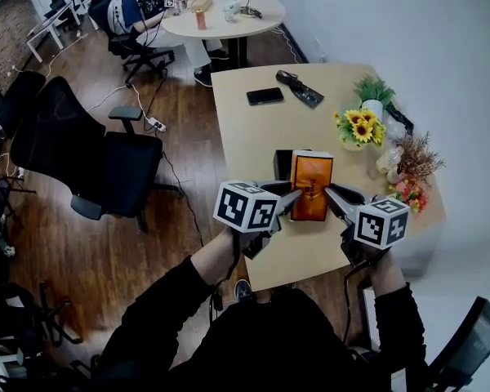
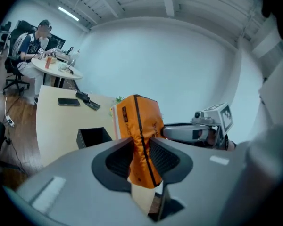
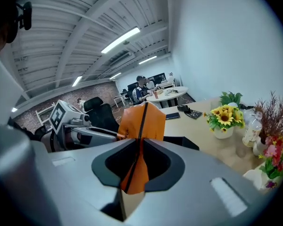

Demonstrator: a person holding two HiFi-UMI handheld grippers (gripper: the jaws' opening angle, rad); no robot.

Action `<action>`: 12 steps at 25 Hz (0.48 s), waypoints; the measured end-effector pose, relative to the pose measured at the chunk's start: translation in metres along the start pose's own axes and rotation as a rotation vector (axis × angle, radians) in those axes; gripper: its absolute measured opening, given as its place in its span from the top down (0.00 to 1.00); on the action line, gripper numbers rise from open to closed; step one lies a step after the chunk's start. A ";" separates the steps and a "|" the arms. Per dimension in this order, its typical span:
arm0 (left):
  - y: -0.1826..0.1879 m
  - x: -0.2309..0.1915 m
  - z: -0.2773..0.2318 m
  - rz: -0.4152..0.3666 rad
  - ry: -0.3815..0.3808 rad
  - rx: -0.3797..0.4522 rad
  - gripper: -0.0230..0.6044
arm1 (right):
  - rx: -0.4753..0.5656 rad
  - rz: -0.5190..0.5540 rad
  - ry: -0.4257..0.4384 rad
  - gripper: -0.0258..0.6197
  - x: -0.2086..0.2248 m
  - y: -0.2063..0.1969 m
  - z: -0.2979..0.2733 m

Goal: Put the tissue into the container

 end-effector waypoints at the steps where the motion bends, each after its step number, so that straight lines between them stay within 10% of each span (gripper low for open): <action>1: 0.002 -0.006 -0.004 0.021 0.001 -0.004 0.82 | -0.012 -0.013 0.007 0.88 0.005 -0.001 -0.006; 12: 0.016 -0.064 -0.059 0.185 0.063 -0.075 0.82 | -0.124 -0.084 0.116 0.88 0.070 -0.019 -0.071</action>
Point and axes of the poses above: the fingertips, and each gripper's own axes: z backward along the fingers, x to its right, y out of its top, the point moved 5 cm from there along z, backward along the fingers, and after that the axes turned 12 degrees about z, right-handed, at the moved point
